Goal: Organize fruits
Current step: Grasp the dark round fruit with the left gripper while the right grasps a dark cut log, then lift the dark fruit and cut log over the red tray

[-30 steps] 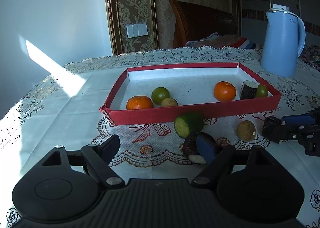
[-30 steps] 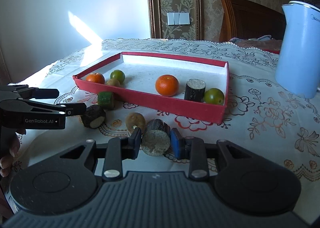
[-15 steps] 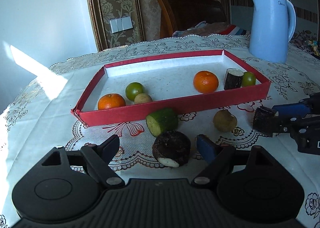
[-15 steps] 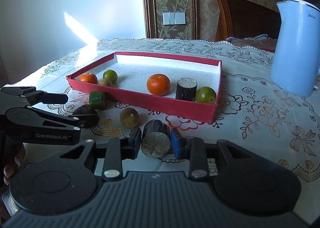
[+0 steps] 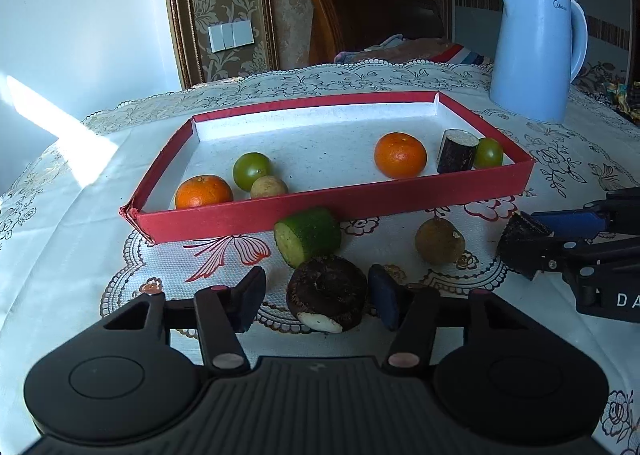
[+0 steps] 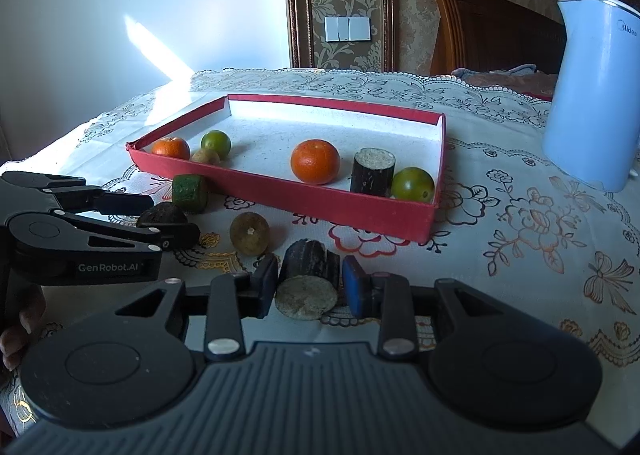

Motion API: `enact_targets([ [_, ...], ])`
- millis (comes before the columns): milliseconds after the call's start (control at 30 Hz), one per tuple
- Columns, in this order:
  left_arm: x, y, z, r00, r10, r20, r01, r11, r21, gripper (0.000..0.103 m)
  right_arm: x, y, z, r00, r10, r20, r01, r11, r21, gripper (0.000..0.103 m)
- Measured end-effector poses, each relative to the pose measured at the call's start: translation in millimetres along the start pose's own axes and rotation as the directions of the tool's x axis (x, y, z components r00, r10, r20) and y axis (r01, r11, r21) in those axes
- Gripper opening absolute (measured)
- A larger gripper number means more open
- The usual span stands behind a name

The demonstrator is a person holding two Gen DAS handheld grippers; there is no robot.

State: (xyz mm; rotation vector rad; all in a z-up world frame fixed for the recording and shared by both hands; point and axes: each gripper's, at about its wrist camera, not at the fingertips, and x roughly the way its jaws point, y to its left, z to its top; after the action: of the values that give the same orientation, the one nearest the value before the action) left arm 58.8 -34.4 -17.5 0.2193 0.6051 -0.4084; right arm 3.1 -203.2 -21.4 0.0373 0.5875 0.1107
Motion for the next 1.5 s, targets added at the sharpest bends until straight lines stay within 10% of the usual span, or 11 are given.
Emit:
enact_targets([
  [767, -6.5, 2.4, 57.8, 0.962, 0.188, 0.196, -0.166, 0.978, -0.122, 0.039, 12.2, 12.6, 50.2, 0.983, -0.062, 0.17, 0.052, 0.997, 0.061, 0.031],
  [1500, 38.2, 14.2, 71.4, 0.957, 0.239, 0.162, -0.206, 0.958, -0.199, 0.039, 64.3, -2.3, 82.5, 0.98, -0.152, 0.132, 0.132, 0.98, 0.15, 0.031],
])
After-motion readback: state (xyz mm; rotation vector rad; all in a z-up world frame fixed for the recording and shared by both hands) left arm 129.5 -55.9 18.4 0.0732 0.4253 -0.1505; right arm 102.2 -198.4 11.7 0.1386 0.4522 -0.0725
